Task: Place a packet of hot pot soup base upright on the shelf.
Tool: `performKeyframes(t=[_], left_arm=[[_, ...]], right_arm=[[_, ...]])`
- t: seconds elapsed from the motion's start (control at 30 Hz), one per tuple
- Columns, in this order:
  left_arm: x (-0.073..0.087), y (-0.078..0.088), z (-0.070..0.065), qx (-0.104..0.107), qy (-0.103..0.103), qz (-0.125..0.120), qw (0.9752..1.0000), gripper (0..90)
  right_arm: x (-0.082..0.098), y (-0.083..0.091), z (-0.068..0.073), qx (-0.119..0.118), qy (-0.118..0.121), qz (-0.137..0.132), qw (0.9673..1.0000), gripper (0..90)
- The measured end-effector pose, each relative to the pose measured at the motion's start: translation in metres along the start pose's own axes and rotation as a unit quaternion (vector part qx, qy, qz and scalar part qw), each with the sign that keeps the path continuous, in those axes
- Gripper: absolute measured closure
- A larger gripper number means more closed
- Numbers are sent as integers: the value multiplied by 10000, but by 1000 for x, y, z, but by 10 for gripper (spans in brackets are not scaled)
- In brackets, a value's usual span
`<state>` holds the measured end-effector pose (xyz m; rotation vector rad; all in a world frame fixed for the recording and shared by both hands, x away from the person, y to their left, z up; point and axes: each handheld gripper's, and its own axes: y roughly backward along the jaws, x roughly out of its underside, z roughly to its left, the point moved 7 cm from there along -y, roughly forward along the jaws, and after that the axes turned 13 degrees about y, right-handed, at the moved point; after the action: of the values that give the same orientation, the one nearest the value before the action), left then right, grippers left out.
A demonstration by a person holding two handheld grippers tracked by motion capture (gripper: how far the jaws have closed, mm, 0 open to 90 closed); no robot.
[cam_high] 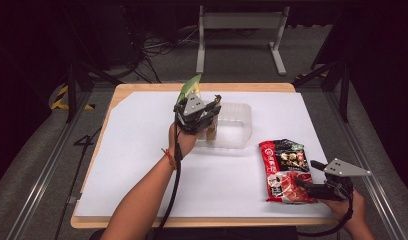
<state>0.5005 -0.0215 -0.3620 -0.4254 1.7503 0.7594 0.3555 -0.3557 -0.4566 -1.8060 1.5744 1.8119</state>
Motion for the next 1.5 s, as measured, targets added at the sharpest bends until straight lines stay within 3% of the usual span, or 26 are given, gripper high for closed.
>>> performKeyframes(t=[0.2,0.3,0.5,0.63,0.73,0.87,0.97,1.03,1.1,1.2,1.3,1.43,1.5], left_arm=[[-1,19,-6,57,-270,53,9996,641],[2,31,-13,-40,-642,89,9979,574],[18,50,-23,9,-1043,448,9935,344],[28,64,-18,-225,-1196,464,9915,266],[38,77,-12,-429,-1421,484,9877,251],[54,93,0,-537,-1271,691,9880,217],[67,104,6,-379,-987,774,9914,207],[83,110,9,-83,-726,923,9930,207],[97,115,14,-79,-652,1123,9915,201],[110,120,19,-72,-572,1238,9906,184],[132,130,29,-195,-463,1481,9877,175],[145,138,33,-219,-288,1536,9875,174],[152,145,37,-302,-265,1584,9866,173]], right_arm=[[-2,-2,0,-49,-6,-27,10000,166],[-1,-2,4,-53,111,33,9999,167],[-1,0,3,-51,48,-13,10000,167],[2,0,2,-91,3,30,10000,222],[2,1,2,-83,42,13,10000,231],[3,4,0,-25,-28,7,10000,283],[3,6,-2,64,-79,23,9999,414],[3,8,-5,135,-122,73,9998,503],[4,10,-7,177,-155,80,9997,617],[6,11,-11,207,-209,165,9994,675],[11,11,-16,272,-318,260,9988,756],[14,13,-20,326,-432,331,9980,841],[21,13,-25,336,-549,546,9964,876]])
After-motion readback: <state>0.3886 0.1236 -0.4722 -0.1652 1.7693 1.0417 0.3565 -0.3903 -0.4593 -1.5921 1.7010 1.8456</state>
